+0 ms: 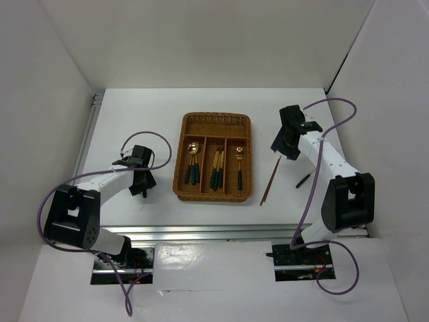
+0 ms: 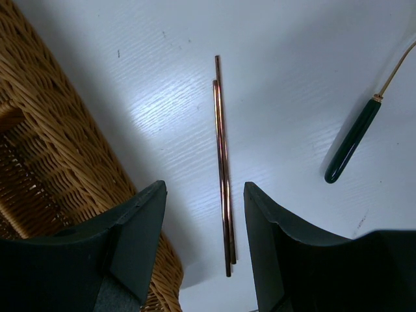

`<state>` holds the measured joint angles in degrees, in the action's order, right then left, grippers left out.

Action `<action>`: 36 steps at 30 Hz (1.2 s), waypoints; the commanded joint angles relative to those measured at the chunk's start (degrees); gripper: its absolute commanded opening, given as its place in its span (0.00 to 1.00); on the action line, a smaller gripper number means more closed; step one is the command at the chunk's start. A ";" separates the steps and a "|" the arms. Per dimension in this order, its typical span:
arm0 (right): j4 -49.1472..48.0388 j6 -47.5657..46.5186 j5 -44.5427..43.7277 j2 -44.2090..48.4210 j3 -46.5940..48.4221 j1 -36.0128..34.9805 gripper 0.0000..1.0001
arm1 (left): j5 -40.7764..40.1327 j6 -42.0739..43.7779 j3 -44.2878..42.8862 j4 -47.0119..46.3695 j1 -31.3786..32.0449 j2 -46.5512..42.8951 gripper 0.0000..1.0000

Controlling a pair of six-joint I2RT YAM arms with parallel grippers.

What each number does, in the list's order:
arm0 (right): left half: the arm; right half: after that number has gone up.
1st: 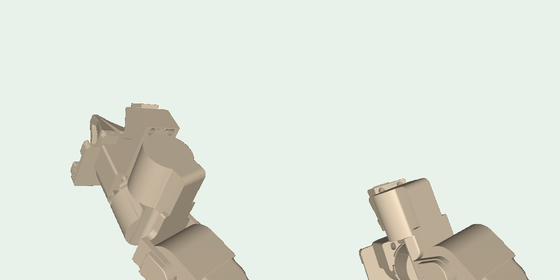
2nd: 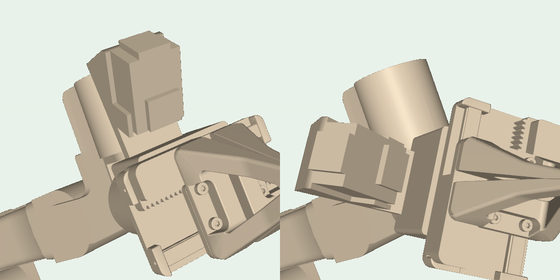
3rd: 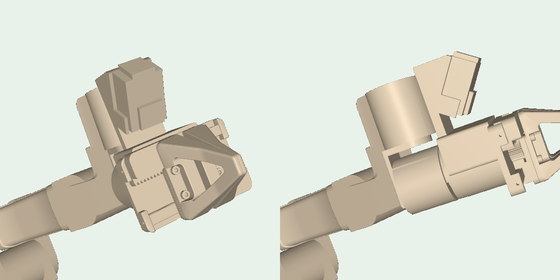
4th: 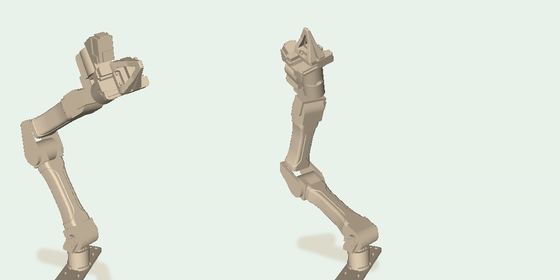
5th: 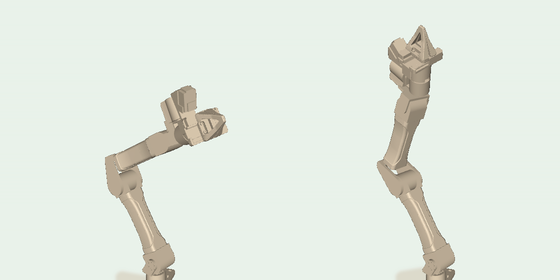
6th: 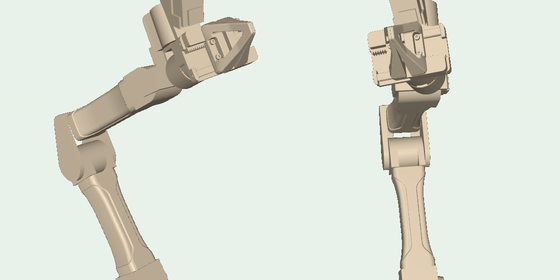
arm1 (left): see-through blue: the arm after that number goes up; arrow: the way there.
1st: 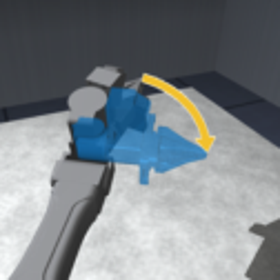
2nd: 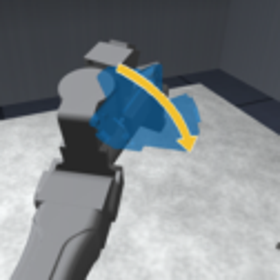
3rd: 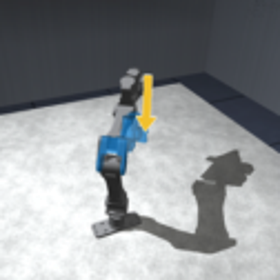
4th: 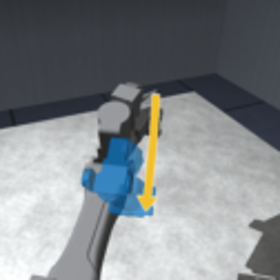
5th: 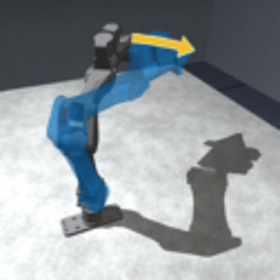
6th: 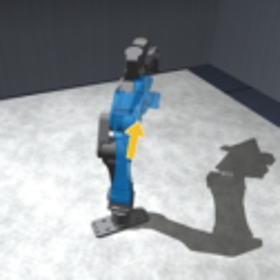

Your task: Sort the eating utensils into containers

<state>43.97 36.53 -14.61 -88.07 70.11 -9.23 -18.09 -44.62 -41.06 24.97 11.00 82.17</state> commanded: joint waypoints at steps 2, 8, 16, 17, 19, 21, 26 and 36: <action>1.73 0.29 -3.31 -0.78 2.84 0.36 0.59 | 0.95 1.20 -0.51 -0.27 -0.99 3.16 0.54; 1.74 0.91 -3.32 -0.26 2.84 0.36 0.59 | 1.56 1.73 -1.04 -0.80 -0.99 3.70 0.39; 1.21 0.91 -3.85 -0.26 3.99 0.36 0.58 | 2.62 1.73 -2.26 -0.19 -0.99 3.70 0.20; 1.21 0.91 -3.85 -0.26 3.99 0.36 0.58 | 2.01 1.73 -2.27 -0.19 -0.99 3.70 0.19; 1.21 0.91 -3.85 -0.26 3.99 0.36 0.58 | 1.48 1.20 -4.02 1.83 -0.99 3.70 0.16; 1.21 0.91 -3.85 -0.26 3.46 0.36 0.58 | 0.87 1.20 -5.25 3.84 -0.99 2.30 0.16; -0.54 0.91 -3.85 -0.87 2.84 1.76 0.58 | 0.86 1.73 -10.25 7.10 0.24 -1.57 0.16; -1.78 0.38 -2.00 -0.88 -1.28 8.17 0.58 | 1.39 4.72 -27.73 13.00 9.20 -1.14 0.17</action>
<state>43.62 36.75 -16.29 -88.92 70.32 -2.98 -17.12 -41.80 -62.67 35.55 17.43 79.99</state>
